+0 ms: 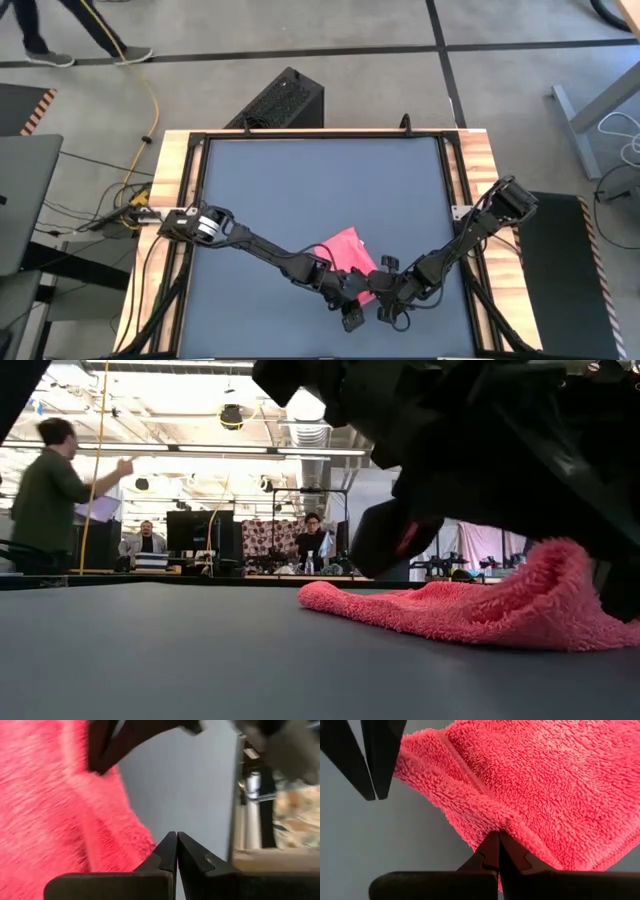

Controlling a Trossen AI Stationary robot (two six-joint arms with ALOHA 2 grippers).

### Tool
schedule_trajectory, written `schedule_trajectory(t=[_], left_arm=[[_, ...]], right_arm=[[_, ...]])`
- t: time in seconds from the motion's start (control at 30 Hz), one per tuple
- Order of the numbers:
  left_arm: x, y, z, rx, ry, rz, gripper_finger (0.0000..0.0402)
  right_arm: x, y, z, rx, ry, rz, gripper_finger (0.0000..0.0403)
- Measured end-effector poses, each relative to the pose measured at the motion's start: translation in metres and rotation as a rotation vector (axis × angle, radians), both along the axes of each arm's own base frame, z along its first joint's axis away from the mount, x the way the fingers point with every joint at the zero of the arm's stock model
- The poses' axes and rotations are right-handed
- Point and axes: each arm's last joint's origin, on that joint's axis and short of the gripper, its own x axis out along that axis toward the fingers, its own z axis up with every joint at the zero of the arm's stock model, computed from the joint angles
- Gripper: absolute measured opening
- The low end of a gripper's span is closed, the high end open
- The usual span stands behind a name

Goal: Roll towel
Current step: Roll the pink towel

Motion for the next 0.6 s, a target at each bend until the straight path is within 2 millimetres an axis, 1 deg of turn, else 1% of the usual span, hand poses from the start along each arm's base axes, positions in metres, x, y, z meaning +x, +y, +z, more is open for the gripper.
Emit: schedule_trajectory(t=[0.17,0.37,0.6], left_arm=[[-0.005,0.0,-0.007,0.11,0.049,0.107,0.0],[-0.011,0.002,-0.013,0.107,0.158,0.134,0.0],[-0.011,0.001,-0.012,0.088,0.157,0.13,0.0]], right_arm=[[0.001,0.001,0.001,0.026,-0.008,-0.018,0.002],[0.001,0.001,0.001,0.03,-0.011,-0.019,0.002],[0.002,0.001,0.001,0.03,-0.012,-0.019,0.002]])
